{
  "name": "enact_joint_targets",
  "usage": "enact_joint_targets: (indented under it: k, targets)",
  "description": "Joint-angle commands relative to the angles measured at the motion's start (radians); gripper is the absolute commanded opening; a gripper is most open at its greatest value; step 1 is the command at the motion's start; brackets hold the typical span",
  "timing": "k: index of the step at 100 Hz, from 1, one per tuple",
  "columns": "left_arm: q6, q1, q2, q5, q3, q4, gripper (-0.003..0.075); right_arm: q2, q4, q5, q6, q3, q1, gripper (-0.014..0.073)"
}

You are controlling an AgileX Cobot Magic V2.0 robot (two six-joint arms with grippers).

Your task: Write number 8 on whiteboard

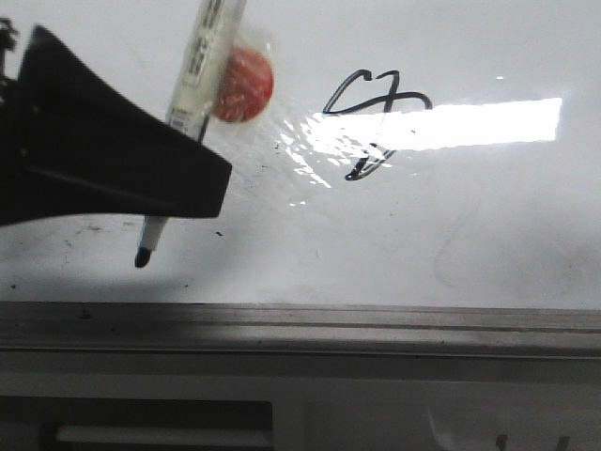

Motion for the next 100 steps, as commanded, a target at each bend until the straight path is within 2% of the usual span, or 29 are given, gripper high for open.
enact_joint_targets:
  k: [1, 22, 43, 69, 88, 100]
  targets:
    - [-0.008, -0.004, 0.025, -0.045, -0.032, -0.087, -0.002, 0.004, 0.007, 0.006, 0.0, -0.035, 0.0, -0.0064]
    - [-0.008, -0.004, 0.038, -0.22, -0.056, -0.087, -0.002, 0.004, 0.007, -0.007, 0.0, -0.035, 0.0, -0.0064]
    - [-0.008, -0.004, 0.05, -0.31, -0.063, -0.087, -0.002, 0.004, 0.007, -0.042, 0.0, -0.035, 0.0, -0.0064]
    - [-0.008, -0.004, 0.089, -0.321, -0.148, -0.087, -0.002, 0.004, 0.007, -0.046, 0.0, -0.035, 0.0, -0.0064]
    - [-0.008, -0.004, 0.14, -0.396, -0.155, -0.087, -0.002, 0.004, 0.007, -0.045, 0.0, -0.035, 0.0, -0.0064]
    - [-0.008, -0.004, 0.171, -0.398, -0.155, -0.087, -0.002, 0.004, 0.007, -0.04, 0.0, -0.035, 0.0, -0.0064]
